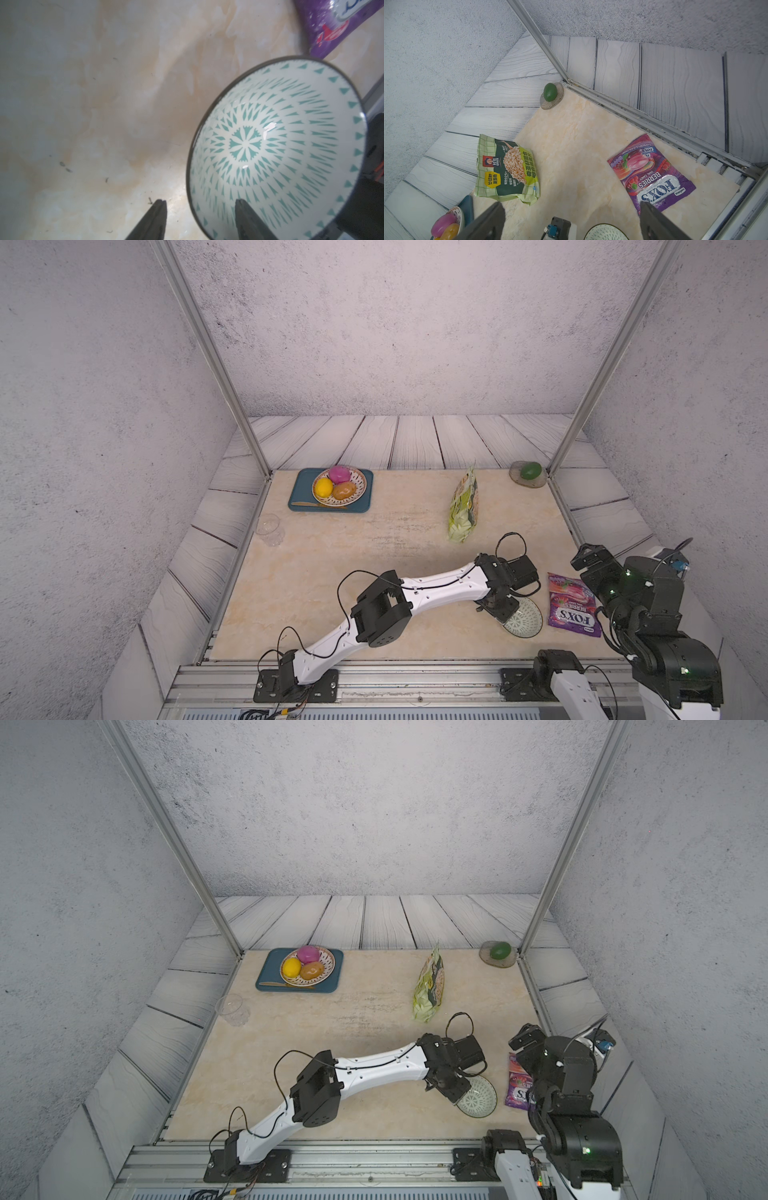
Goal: Pour the oats into the breakfast bowl
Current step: Pick up the bowl from the center of the board.
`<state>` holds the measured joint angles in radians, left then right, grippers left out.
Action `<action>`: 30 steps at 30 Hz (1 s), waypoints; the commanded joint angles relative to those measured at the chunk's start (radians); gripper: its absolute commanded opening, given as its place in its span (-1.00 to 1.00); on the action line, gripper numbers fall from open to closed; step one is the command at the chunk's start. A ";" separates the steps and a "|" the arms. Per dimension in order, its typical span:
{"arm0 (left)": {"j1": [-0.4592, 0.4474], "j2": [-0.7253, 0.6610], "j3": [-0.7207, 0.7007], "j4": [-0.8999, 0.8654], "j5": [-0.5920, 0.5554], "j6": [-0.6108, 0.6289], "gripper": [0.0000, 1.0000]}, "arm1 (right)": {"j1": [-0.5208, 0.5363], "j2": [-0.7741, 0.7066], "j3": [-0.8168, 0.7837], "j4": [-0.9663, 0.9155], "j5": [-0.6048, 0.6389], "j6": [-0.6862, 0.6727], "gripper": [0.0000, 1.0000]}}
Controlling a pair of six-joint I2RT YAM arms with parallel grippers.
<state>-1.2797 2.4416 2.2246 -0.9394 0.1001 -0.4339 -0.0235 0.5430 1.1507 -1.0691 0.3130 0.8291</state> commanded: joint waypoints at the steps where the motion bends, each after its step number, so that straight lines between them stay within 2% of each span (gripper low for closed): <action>1: -0.004 0.020 0.027 -0.025 -0.060 0.006 0.02 | 0.001 -0.015 0.009 -0.039 -0.009 0.020 0.99; 7: -0.003 0.048 0.059 -0.027 -0.063 0.009 -0.48 | 0.000 -0.011 0.026 -0.080 0.006 0.030 0.99; 13: -0.003 0.051 0.069 -0.032 -0.074 0.032 -0.86 | 0.000 -0.009 0.006 -0.114 0.024 0.064 0.99; 17: -0.002 0.050 0.079 -0.030 -0.082 0.046 -0.92 | 0.000 0.002 -0.003 -0.122 0.022 0.068 0.99; 18: -0.001 0.050 0.081 -0.031 -0.086 0.049 -0.99 | 0.000 0.010 -0.002 -0.129 0.021 0.063 0.98; 23: 0.020 0.027 0.094 -0.070 -0.119 0.035 -1.00 | 0.000 0.040 0.004 -0.144 0.018 0.043 0.99; 30: 0.128 -0.157 0.079 -0.187 -0.115 0.005 -1.00 | 0.001 0.086 0.009 -0.062 -0.032 -0.011 0.99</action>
<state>-1.2182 2.4264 2.2993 -1.0393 0.0196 -0.4099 -0.0238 0.6060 1.1511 -1.1702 0.3054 0.8543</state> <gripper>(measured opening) 0.099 0.993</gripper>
